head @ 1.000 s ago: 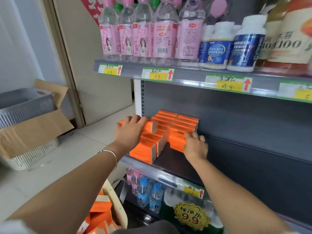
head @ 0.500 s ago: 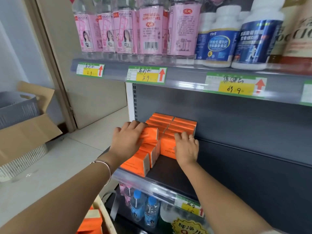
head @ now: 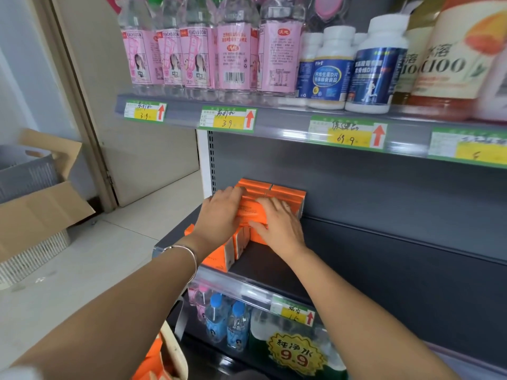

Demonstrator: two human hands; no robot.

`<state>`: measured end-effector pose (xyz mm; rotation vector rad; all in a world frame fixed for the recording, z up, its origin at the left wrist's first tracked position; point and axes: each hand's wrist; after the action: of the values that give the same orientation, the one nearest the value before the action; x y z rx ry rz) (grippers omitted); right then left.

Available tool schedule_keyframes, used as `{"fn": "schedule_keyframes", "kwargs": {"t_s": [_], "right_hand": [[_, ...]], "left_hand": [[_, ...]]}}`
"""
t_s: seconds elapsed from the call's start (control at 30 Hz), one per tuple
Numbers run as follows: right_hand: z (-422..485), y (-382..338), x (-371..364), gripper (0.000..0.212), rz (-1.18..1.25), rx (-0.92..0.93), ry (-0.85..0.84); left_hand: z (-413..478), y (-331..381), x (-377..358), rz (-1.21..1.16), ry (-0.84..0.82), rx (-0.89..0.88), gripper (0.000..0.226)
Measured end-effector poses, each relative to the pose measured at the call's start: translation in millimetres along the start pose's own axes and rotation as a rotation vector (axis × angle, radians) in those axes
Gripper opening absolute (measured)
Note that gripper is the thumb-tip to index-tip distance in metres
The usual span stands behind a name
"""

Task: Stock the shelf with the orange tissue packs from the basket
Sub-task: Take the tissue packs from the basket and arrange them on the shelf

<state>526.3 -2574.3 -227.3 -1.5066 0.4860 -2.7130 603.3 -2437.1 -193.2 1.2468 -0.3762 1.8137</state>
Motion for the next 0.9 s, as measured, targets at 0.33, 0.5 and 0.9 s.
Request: {"fn": "schedule_keyframes", "kwargs": {"t_s": [0.33, 0.5, 0.9], "right_hand": [[-57, 36, -6, 0.047, -0.011, -0.311, -0.038], [-54, 34, -22, 0.048, -0.14, -0.328, -0.114], [-30, 25, -46, 0.043, -0.156, -0.343, -0.064]], "left_hand": [[-40, -21, -32, 0.173, -0.473, 0.24, 0.071], [-43, -17, -46, 0.161, -0.573, 0.231, 0.075], [-38, -16, -67, 0.195, -0.488, 0.247, 0.065]]}}
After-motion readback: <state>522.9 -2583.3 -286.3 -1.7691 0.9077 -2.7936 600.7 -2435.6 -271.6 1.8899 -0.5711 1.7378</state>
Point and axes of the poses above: each hand's wrist, its own z-axis towards the middle knuckle, its own x-axis out of the back of the hand, y = z × x, and after that the axes turned 1 degree about -z, right-handed
